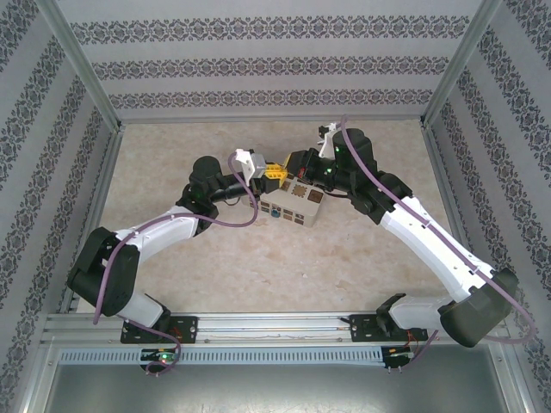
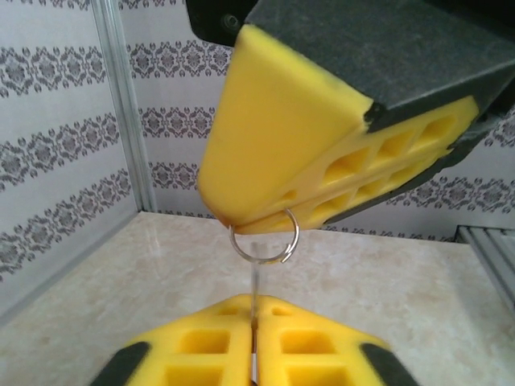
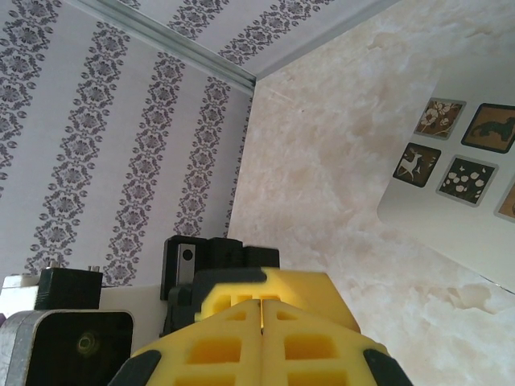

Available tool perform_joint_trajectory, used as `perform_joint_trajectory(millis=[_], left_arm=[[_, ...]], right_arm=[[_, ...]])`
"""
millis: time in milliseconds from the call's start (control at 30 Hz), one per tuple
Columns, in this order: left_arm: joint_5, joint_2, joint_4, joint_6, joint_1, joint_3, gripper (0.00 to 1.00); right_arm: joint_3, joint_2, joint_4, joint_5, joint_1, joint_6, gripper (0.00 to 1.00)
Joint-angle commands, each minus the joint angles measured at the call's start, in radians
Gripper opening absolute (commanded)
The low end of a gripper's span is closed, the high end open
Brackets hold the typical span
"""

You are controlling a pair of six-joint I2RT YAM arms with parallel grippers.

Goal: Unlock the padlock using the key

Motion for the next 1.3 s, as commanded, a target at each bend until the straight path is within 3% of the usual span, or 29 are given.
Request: perform_joint_trajectory(millis=[0,67,200,467,600,733,1033,1267], left_arm=[[0.002,-0.016,0.001,0.034,-0.010,0.021,0.00],[-0.003,-0.033,-0.032,0.059,-0.010,0.018,0.00],[0.002,-0.086,-0.204,0.157,-0.011,0.031,0.00],[-0.016,-0.189,-0.910,0.509,-0.010,0.182,0.00],[-0.082,-0.195,-1.205,0.652,-0.011,0.273,0.00],[-0.182,-0.188,-1.414,0.758,-0.020,0.349,0.00],[-0.304,-0.196,-1.574,0.841,-0.043,0.421,0.00],[-0.337,-0.197,-1.603,0.863,-0.066,0.450,0.00]], right_arm=[[0.007,-0.013,0.017,0.003,0.010,-0.002,0.00],[0.001,-0.022,0.015,0.010,0.007,-0.011,0.00],[-0.007,-0.056,-0.004,0.047,-0.006,-0.096,0.18],[-0.102,-0.228,-0.012,0.183,-0.022,-0.522,0.42],[-0.179,-0.303,0.017,0.158,-0.013,-0.753,0.46],[-0.245,-0.344,0.024,0.023,0.004,-0.999,0.47],[-0.265,-0.277,0.040,-0.157,0.067,-1.288,0.50],[-0.342,-0.197,0.274,-0.311,0.100,-1.398,0.54]])
